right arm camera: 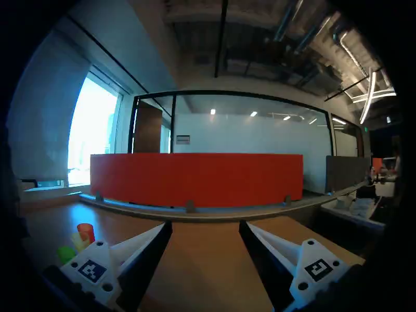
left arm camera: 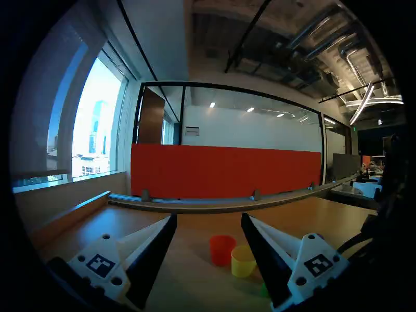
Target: Pour water
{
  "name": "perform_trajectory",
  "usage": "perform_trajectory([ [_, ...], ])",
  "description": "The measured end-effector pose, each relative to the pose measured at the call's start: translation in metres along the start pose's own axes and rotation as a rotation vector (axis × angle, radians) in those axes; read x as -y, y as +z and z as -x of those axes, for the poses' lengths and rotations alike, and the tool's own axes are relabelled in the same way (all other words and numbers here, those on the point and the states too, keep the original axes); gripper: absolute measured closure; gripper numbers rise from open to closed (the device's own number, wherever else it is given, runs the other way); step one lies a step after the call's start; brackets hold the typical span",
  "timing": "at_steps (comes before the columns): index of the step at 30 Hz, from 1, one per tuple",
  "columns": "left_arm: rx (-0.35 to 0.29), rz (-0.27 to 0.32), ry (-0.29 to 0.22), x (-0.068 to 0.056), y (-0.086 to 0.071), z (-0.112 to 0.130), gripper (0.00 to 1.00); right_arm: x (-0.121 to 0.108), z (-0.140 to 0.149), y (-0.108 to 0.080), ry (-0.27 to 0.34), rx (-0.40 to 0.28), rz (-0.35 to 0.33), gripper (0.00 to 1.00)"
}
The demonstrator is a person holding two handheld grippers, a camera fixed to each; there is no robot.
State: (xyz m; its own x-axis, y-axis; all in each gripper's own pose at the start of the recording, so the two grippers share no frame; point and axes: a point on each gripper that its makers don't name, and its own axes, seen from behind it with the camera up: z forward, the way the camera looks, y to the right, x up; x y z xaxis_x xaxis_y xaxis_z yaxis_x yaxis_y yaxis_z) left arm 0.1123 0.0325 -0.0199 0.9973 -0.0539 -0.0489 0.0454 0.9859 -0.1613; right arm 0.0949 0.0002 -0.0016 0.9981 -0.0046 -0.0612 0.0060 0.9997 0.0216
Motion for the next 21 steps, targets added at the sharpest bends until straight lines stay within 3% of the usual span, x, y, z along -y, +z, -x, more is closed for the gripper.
perform_trajectory([
  [6, -0.034, -0.029, 0.012, 0.001, 0.001, -0.008, 0.09, -0.001, 0.007, 0.0, 0.007, 0.016, 0.007, 0.0],
  [14, -0.019, -0.038, -0.004, -0.002, 0.005, 0.0, 0.09, -0.006, 0.003, -0.001, 0.04, 0.015, 0.029, 0.0],
  [21, -0.015, -0.07, -0.015, 0.005, 0.006, 0.008, 0.09, -0.004, 0.008, -0.004, 0.004, 0.027, 0.043, 0.0],
])
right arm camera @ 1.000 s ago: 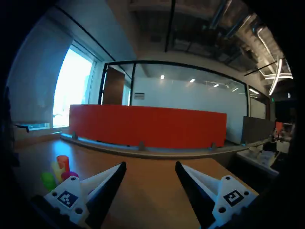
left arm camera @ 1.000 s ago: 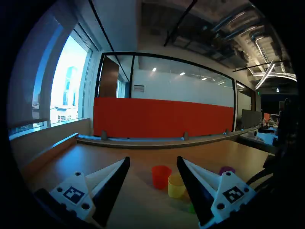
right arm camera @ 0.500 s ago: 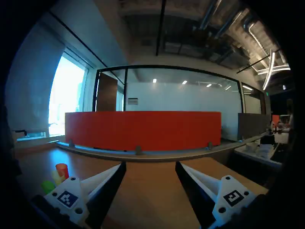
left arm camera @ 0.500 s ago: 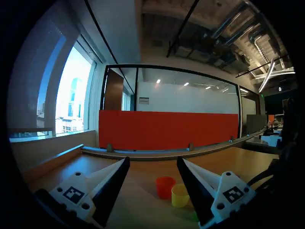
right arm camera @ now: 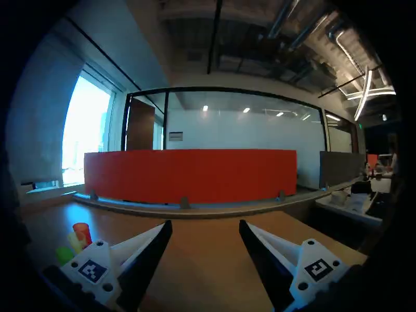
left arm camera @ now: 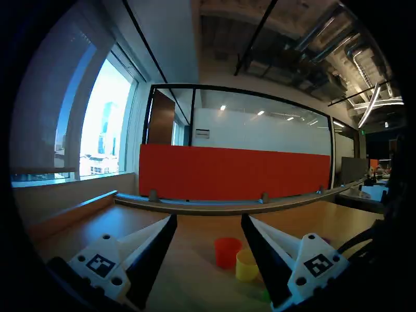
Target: Pour water
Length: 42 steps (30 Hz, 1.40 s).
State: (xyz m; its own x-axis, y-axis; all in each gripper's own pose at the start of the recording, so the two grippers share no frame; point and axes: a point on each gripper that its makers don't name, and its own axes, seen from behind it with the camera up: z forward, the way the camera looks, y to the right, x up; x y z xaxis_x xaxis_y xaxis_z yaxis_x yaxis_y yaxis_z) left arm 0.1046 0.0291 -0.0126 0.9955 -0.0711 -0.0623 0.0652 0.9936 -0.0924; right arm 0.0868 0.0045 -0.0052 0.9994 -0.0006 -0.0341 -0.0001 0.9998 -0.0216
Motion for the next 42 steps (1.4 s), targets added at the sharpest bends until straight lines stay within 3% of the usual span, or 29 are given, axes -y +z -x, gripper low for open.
perform_trajectory([
  [6, 0.003, -0.023, 0.011, 0.004, 0.001, 0.015, 0.09, 0.005, 0.002, -0.003, -0.037, 0.013, 0.001, 0.0],
  [14, -0.01, -0.057, 0.074, 0.005, 0.004, 0.026, 0.09, 0.012, 0.006, -0.009, -0.078, 0.041, -0.007, 0.0],
  [21, -0.006, -0.064, 0.045, 0.01, 0.007, 0.048, 0.09, 0.015, 0.008, -0.012, -0.089, 0.061, -0.001, 0.0],
  [30, 0.025, -0.089, 0.052, 0.026, 0.005, 0.076, 0.09, 0.018, 0.001, -0.011, -0.089, 0.061, 0.008, 0.0],
  [42, 0.035, -0.1, 0.056, 0.034, 0.004, 0.089, 0.09, 0.023, -0.001, -0.011, -0.084, 0.057, 0.008, 0.0],
])
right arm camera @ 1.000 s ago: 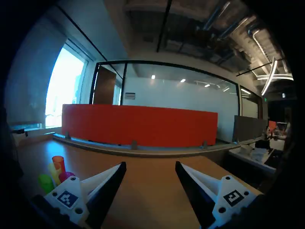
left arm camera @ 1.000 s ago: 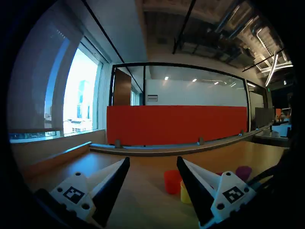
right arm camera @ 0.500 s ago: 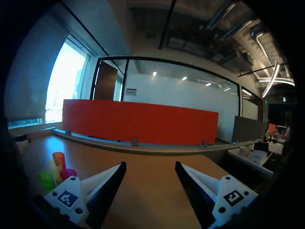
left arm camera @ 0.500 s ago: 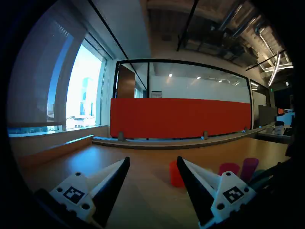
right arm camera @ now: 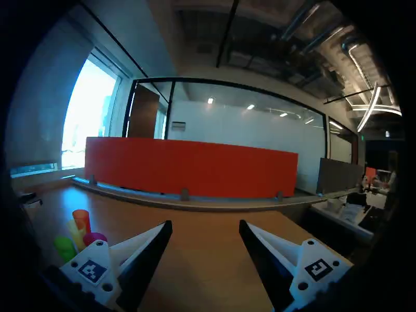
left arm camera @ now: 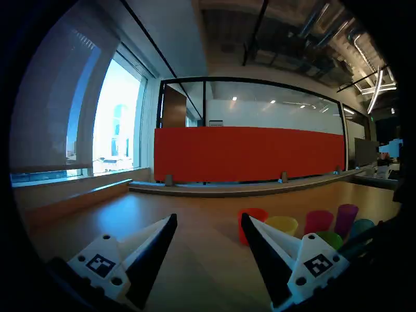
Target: Pour water
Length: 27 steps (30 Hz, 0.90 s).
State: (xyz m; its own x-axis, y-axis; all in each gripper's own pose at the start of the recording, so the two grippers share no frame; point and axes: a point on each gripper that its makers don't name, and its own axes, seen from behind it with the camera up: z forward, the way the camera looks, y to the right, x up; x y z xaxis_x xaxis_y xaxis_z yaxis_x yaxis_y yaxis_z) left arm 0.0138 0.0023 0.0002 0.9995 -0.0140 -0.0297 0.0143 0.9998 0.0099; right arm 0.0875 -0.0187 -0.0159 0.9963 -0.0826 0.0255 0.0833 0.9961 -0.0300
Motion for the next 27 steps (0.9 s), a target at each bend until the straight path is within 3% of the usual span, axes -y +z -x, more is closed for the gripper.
perform_trajectory([
  [27, 0.026, 0.009, 0.012, -0.0007, -0.0001, 0.0104, 0.09, -0.0008, -0.0001, 0.0019, 0.015, 0.002, -0.001, 0.0],
])
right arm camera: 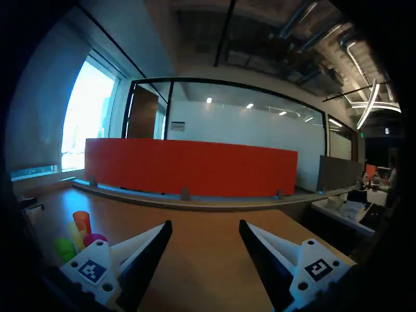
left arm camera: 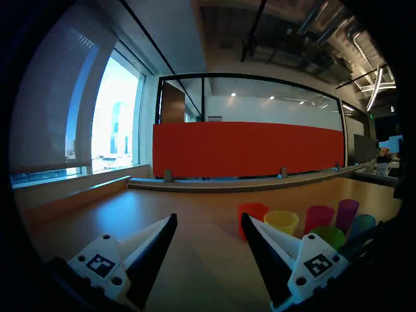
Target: Pour water
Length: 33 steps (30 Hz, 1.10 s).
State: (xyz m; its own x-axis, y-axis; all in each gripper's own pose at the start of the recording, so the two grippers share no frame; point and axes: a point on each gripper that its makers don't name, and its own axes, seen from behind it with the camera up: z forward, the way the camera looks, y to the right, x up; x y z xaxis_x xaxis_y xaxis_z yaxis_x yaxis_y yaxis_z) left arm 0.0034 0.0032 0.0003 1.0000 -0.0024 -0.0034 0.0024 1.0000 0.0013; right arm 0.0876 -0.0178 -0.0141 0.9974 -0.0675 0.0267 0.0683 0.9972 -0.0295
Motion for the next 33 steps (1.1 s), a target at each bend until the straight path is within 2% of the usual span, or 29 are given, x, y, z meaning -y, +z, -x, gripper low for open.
perform_trajectory([
  [15, 0.003, 0.0, 0.001, 0.0, 0.0, 0.001, 0.09, -0.003, -0.003, 0.001, -0.006, -0.018, -0.001, 0.0],
  [27, 0.003, 0.001, 0.002, 0.0, 0.0, 0.001, 0.09, -0.017, -0.011, -0.01, -0.032, -0.093, 0.024, 0.0],
  [33, 0.003, 0.001, 0.002, 0.0, 0.001, 0.001, 0.09, -0.026, -0.009, -0.012, -0.022, -0.127, 0.022, 0.0],
])
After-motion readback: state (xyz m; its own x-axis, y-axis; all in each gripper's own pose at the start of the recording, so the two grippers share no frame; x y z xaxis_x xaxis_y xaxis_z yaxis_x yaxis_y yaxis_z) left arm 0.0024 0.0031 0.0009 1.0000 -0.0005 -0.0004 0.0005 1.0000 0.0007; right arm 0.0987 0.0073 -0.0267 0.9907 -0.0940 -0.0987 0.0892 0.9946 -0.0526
